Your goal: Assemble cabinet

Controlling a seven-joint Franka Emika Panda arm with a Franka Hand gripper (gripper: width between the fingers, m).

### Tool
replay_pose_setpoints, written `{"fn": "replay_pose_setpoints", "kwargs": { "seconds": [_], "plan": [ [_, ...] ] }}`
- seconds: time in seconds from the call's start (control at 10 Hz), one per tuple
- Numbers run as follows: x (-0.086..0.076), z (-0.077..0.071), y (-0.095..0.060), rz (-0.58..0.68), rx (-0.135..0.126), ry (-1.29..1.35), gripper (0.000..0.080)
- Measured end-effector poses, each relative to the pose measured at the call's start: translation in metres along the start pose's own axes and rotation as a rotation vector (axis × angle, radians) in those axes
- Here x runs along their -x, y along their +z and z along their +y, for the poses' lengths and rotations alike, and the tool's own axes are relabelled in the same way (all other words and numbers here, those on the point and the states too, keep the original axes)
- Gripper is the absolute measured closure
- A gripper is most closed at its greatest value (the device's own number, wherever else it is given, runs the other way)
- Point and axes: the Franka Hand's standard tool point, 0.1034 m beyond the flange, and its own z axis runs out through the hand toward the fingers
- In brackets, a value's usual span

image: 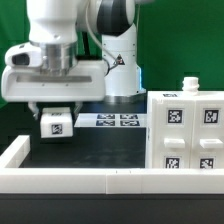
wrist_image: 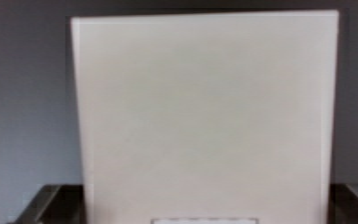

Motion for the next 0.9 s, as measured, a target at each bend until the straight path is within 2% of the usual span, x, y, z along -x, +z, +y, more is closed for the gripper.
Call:
{"fn": "replay_pose_setpoints", "kwargs": {
  "seconds": [0.3,0.4,0.6,0.8,0.9],
  "plan": [
    [-0.013,-0.033,-0.040,0.013,-0.019,0.022,0.0233],
    [-0.017,-0.048,-0.056,0.013,-0.028,0.041,0.0233],
    [-0.035,-0.077,-0.090,0.016,-0.035,0.072,0.0233],
    [-0.065,-0.108,-0.123,0.008,-0.032,0.156,0.0233],
    [-0.089,-0.121,-0.138,0.020,-0.022,0.181,0.0233]
  ]
}}
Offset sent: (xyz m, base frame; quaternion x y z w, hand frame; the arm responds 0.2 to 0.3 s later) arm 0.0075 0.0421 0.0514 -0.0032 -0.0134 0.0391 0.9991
